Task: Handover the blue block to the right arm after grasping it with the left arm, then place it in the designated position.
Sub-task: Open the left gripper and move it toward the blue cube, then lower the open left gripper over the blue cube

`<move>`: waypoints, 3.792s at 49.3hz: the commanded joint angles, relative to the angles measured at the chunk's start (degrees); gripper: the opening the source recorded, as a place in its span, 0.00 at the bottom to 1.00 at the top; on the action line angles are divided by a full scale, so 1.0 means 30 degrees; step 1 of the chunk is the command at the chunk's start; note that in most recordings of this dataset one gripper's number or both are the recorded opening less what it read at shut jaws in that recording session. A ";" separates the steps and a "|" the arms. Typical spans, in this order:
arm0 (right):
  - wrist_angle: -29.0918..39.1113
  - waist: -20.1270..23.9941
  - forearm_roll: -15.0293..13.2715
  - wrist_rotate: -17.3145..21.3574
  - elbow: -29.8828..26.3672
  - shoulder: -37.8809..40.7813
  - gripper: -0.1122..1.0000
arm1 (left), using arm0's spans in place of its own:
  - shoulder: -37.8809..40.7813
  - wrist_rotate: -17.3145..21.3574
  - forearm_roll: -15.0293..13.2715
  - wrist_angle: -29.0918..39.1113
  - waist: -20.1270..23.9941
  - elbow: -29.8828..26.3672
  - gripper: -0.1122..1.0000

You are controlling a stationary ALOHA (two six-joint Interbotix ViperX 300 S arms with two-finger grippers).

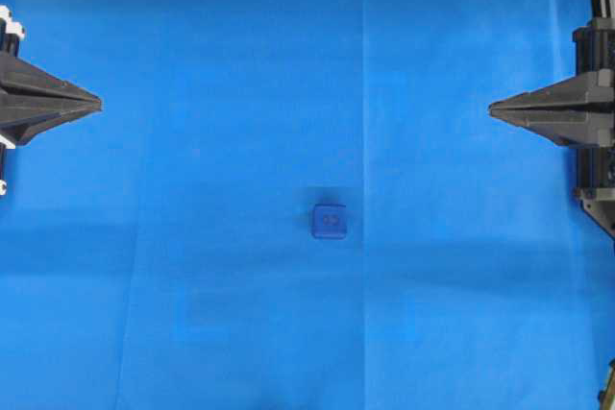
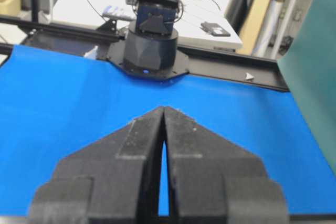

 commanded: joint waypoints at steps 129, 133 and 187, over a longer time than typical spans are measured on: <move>0.1318 -0.0146 0.0264 0.0879 -0.1260 0.1201 0.97 | 1.5410 -0.0850 0.0146 -0.4248 -0.2314 -0.9727 0.92; 0.1318 -0.0146 0.0264 0.0879 -0.1230 0.1230 0.97 | 1.6201 -0.0820 0.0117 -0.3867 -0.2373 -1.0898 0.92; 0.1230 -0.0146 0.0293 0.0879 -0.1348 0.1318 0.97 | 1.9453 -0.1055 0.0146 1.0811 -0.2080 -1.7988 0.92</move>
